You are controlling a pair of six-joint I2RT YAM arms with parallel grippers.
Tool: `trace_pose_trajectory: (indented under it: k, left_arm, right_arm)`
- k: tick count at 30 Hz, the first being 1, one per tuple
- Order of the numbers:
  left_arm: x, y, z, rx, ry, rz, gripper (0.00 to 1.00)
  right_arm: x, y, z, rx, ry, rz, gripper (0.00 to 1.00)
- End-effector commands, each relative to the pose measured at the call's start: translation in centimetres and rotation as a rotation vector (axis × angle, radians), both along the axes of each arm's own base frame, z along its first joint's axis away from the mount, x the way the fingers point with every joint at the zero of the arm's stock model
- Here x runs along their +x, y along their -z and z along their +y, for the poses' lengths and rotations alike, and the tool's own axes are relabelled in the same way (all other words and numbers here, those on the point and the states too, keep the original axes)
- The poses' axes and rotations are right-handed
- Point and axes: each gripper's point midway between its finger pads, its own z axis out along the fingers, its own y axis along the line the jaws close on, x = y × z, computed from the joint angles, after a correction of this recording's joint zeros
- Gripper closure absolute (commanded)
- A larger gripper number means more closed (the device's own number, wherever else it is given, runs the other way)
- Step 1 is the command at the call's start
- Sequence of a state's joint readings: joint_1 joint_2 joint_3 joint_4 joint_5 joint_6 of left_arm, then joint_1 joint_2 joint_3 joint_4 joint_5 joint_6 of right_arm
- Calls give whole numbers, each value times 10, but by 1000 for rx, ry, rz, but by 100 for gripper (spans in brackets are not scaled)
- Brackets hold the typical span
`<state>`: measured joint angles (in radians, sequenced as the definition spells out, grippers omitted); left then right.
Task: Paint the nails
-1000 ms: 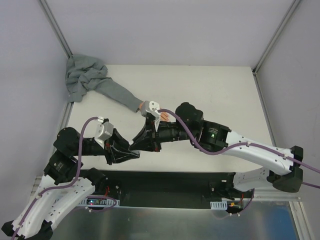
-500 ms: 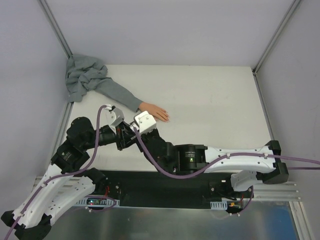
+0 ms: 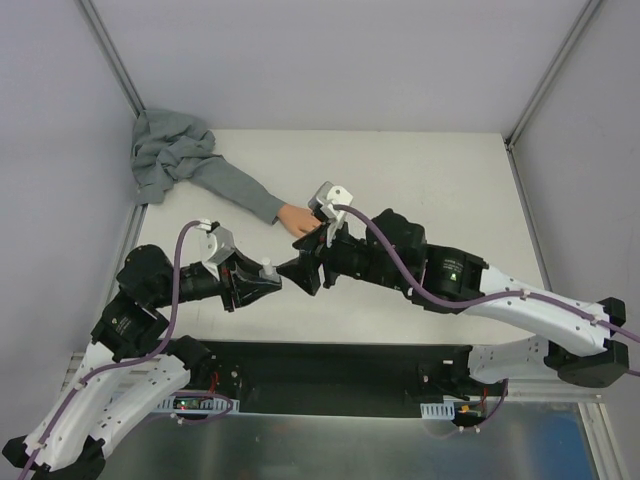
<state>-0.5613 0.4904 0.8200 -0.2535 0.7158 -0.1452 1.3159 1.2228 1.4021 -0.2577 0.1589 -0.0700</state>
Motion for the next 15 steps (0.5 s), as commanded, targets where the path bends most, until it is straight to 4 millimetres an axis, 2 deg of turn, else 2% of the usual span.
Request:
trace_pose_trajectory:
  k: [1, 3, 4, 8, 15]
  left_arm:
    - [-27, -16, -6, -38, 155, 5, 100]
    - [-35, -18, -7, -41, 210, 15, 100]
    - [-39, -18, -8, -41, 230, 18, 100]
    - [-51, -20, -7, -47, 293, 15, 100]
    - [-59, -21, -5, -51, 329, 6, 100]
  right_arm:
    - [-52, -13, 7, 50, -340, 74, 39]
    - [-53, -17, 10, 66, -377, 78, 38]
    - [-60, -20, 11, 73, -425, 82, 38]
    - [-64, -17, 20, 67, -465, 87, 41]
    - [-57, -20, 28, 84, -455, 63, 63]
